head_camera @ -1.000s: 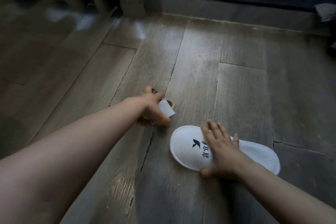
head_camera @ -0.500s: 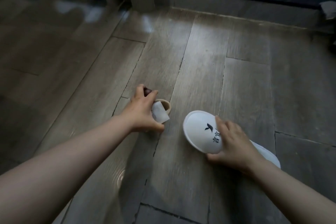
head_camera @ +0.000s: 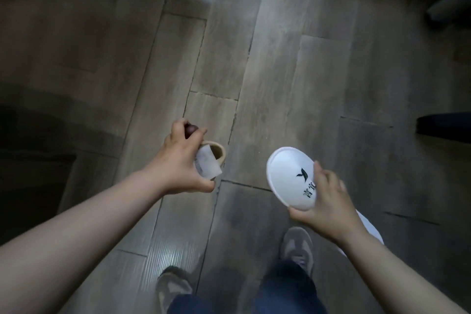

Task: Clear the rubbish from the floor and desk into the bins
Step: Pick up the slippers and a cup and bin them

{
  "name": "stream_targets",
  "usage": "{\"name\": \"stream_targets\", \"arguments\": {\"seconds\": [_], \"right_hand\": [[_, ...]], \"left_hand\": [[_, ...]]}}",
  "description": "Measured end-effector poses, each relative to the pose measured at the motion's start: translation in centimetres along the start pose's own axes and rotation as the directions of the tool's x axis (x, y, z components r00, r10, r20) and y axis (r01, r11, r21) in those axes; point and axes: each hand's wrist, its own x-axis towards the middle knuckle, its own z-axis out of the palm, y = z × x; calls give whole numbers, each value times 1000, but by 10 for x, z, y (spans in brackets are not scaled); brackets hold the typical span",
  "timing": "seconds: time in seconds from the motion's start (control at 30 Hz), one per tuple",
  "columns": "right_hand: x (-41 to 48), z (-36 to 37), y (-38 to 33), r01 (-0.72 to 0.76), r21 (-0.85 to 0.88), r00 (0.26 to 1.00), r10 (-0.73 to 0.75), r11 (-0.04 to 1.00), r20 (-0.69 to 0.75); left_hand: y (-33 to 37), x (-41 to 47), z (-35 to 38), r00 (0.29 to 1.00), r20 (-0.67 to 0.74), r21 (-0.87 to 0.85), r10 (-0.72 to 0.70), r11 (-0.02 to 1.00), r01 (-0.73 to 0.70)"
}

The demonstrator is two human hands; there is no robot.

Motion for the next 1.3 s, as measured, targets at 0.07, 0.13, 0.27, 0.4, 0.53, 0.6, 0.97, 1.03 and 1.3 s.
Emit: {"name": "stream_targets", "arguments": {"seconds": [0.07,0.13,0.27,0.4,0.53,0.6,0.97,1.03,1.3], "right_hand": [[-41,-39,-8,-33,22,999,33,999,-8],[-80,-83,-18,-56,48,998,57,997,-20],[-156,-184,-47,-49,100,996,56,994,-72],[-224,-294,-72,-25,123,989,43,992,-144],[-294,-382,-89,-19,227,968,75,974,-241],[-332,-412,-94,-36,297,947,128,954,-296],[-538,-425,-156,42,632,686,438,774,-581],[-579,-414,-167,38,672,600,521,740,-607],[-742,-377,-167,22,769,200,750,639,-630]], "left_hand": [[28,-34,-28,1000,9,3,28,1000,-28],[62,-67,-63,998,-14,3,58,998,-58],[137,-128,-152,989,-64,15,131,991,-131],[212,-189,-246,968,-152,-6,201,979,-204],[280,-251,-311,934,-249,-78,255,956,-282],[306,-283,-331,917,-285,-122,279,938,-323],[339,-418,-382,748,-329,-189,576,736,-650],[343,-439,-386,697,-295,-177,654,679,-712],[415,-546,-367,363,-126,-234,923,328,-915]]}}
